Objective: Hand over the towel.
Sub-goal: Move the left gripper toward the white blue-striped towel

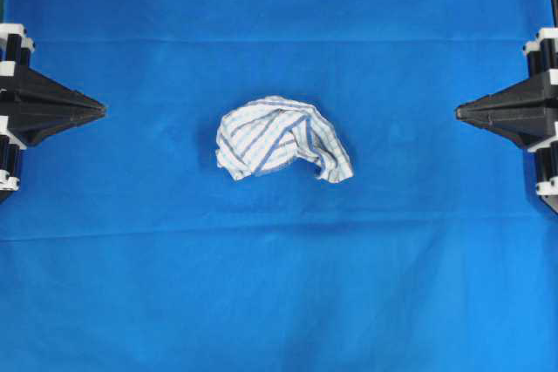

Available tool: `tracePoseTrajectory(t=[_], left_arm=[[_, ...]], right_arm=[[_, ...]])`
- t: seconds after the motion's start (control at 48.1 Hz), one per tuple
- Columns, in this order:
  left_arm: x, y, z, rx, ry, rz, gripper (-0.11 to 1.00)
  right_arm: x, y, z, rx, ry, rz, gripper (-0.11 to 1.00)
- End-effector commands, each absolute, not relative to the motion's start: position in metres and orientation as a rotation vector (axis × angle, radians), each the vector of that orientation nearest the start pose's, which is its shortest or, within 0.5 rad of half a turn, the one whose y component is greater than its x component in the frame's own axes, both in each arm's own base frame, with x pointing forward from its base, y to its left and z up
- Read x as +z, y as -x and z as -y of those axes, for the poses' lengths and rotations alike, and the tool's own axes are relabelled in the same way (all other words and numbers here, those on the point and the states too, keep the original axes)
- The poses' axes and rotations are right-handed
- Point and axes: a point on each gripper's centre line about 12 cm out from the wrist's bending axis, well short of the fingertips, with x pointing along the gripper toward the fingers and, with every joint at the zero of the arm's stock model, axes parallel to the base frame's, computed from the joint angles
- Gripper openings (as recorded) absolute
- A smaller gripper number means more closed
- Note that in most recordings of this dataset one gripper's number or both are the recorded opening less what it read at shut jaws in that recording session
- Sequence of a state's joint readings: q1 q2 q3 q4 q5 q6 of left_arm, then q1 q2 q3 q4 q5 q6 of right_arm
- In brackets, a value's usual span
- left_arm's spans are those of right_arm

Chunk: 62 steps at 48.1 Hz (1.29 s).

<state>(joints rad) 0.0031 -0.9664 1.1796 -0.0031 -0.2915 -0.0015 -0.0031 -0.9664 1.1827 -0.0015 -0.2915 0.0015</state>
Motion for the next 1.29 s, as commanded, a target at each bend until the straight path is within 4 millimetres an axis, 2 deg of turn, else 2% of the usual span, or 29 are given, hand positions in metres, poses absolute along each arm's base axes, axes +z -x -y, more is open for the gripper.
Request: tracePoseTrajectory(t=[0.0, 0.333, 0.562, 0.624, 0.707, 0.853, 0.936, 1.082, 1.269], left_arm=[[0.302, -0.199, 0.0, 0.003, 0.004, 0.109, 0.0], [0.309, -0.207, -0.008, 0.048, -0.054, 0.164, 0.0], [0.305, -0.236, -0.016, 0.074, -0.053, 0.087, 0.01], [0.301, -0.247, -0.017, 0.073, -0.052, 0.056, 0.09], [0.292, -0.263, -0.019, 0.075, -0.034, 0.006, 0.32], [0.265, -0.293, -0.021, 0.075, 0.013, -0.15, 0.76], [0.242, -0.308, -0.02, 0.072, 0.045, -0.276, 0.91], [0.191, -0.329, -0.02, 0.075, 0.063, -0.497, 0.93], [0.138, -0.347, -0.021, 0.079, 0.073, -0.648, 0.93]], right_arm=[[0.304, -0.201, 0.0, 0.0, 0.011, 0.112, 0.0], [0.307, -0.201, 0.0, -0.001, 0.012, 0.12, 0.0], [0.307, -0.201, 0.0, -0.002, 0.012, 0.117, 0.0], [0.307, -0.201, 0.0, -0.002, 0.014, 0.117, 0.0], [0.307, -0.202, 0.0, -0.002, 0.012, 0.115, 0.0], [0.307, -0.202, 0.0, -0.002, 0.012, 0.113, 0.0], [0.306, -0.202, 0.0, -0.002, 0.012, 0.11, 0.0], [0.306, -0.202, 0.0, -0.001, 0.012, 0.106, 0.0], [0.304, -0.203, 0.0, -0.002, 0.014, 0.1, 0.0]])
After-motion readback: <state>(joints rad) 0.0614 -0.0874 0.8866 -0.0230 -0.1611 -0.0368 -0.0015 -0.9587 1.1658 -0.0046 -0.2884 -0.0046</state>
